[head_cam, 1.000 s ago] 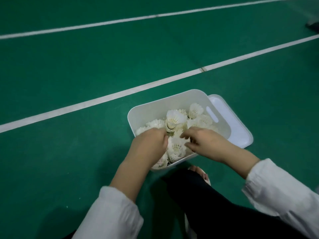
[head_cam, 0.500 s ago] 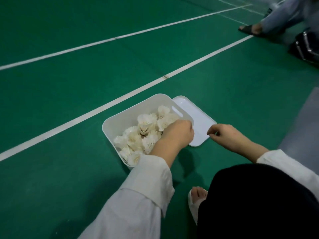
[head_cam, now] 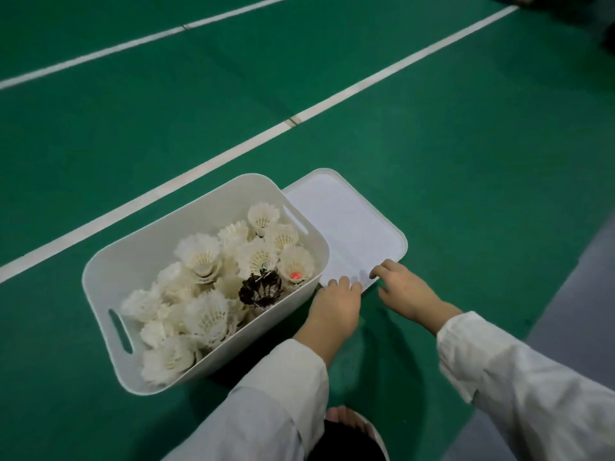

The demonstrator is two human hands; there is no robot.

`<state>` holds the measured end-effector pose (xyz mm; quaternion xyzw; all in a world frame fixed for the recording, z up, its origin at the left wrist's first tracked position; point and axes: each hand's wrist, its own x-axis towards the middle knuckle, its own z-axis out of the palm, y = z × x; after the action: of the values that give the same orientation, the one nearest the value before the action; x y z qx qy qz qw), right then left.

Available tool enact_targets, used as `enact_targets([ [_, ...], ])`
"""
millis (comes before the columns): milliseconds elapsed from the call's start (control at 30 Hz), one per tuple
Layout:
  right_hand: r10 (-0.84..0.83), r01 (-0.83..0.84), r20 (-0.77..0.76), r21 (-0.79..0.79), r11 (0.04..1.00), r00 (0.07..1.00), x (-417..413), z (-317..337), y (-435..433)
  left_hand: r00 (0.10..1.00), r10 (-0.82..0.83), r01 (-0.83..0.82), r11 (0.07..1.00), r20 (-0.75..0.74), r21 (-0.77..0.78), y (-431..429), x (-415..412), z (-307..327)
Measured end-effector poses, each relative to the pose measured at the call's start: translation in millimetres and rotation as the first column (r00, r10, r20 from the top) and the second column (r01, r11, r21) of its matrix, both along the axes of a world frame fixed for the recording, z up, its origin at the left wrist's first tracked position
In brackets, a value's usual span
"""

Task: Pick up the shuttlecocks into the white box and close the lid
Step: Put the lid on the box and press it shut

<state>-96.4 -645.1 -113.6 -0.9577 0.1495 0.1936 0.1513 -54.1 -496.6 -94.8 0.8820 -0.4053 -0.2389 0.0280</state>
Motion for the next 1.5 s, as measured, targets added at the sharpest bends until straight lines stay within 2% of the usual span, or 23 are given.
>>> enact_targets([
  [100, 0.031, -0.028, -0.079, 0.039, 0.999, 0.996, 0, -32, -6, 0.999, 0.038, -0.037, 0.997, -0.019, 0.064, -8, 2, -31],
  [200, 0.134, -0.129, -0.159, 0.043, 0.991, 0.978, -2, -53, -1, 0.991, 0.104, -0.087, 0.978, -0.08, 0.187, -11, 6, -51],
  [333, 0.111, -0.11, -0.081, 0.02, 0.994, 0.99, 2, -69, 4, 0.988, 0.114, -0.089, 0.972, -0.108, 0.218, -15, 10, -67],
  [433, 0.213, -0.216, -0.079, -0.04, 0.975, 0.974, 8, -74, -1, 0.988, 0.106, -0.082, 0.974, -0.108, 0.21, -19, 13, -70],
  [600, 0.338, -0.341, -0.068, -0.046, 0.939, 0.939, 13, -68, -10, 0.997, 0.0, 0.019, 0.969, -0.078, 0.248, -25, 14, -68],
  [700, 0.265, -0.261, 0.101, -0.05, 0.964, 0.959, 5, -43, -19, 0.999, -0.028, 0.024, 0.989, 0.028, 0.143, -33, 21, -50],
  [767, 0.148, -0.133, 0.281, -0.072, 0.988, 0.948, -1, -16, -23, 0.969, -0.053, 0.07, 0.996, 0.241, -0.062, -43, 24, -33],
  [800, 0.089, -0.068, 0.37, -0.07, 0.995, 0.925, -3, -1, -24, 0.958, -0.051, 0.092, 0.986, 0.281, -0.136, -48, 25, -20],
  [833, 0.021, -0.003, 0.455, -0.04, 0.999, 0.89, -3, 15, -22, 0.947, -0.023, 0.102, 0.967, 0.321, -0.232, -54, 26, -6],
  [933, -0.258, 0.152, 0.671, 0.214, 0.965, 0.695, 13, 66, -12, 0.968, 0.151, -0.041, 0.883, 0.2, -0.468, -69, 37, 40],
  [1000, -0.35, 0.096, 0.766, 0.356, 0.929, 0.539, 32, 98, -2, 0.958, 0.274, -0.167, 0.776, 0.088, -0.608, -67, 48, 75],
  [1033, -0.354, 0.04, 0.795, 0.386, 0.922, 0.493, 43, 111, 6, 0.943, 0.333, -0.225, 0.686, 0.024, -0.692, -62, 53, 92],
  [1100, -0.372, -0.056, 0.8, 0.448, 0.892, 0.471, 64, 129, 26, 0.884, 0.43, -0.387, 0.447, -0.186, -0.806, -42, 61, 118],
  [1200, -0.339, -0.107, 0.718, 0.497, 0.861, 0.608, 87, 136, 64, 0.726, 0.516, -0.583, 0.112, -0.455, -0.805, 9, 71, 136],
  [1333, -0.058, -0.19, 0.574, 0.363, 0.912, 0.817, 102, 117, 110, 0.484, 0.54, -0.67, -0.277, -0.688, -0.689, 101, 58, 123],
  [1433, 0.096, -0.249, 0.424, 0.323, 0.913, 0.901, 104, 94, 144, 0.278, 0.536, -0.673, -0.484, -0.797, -0.56, 159, 30, 97],
  [1500, 0.18, -0.29, 0.373, 0.265, 0.919, 0.91, 105, 83, 164, 0.164, 0.553, -0.67, -0.546, -0.817, -0.503, 186, 14, 78],
])
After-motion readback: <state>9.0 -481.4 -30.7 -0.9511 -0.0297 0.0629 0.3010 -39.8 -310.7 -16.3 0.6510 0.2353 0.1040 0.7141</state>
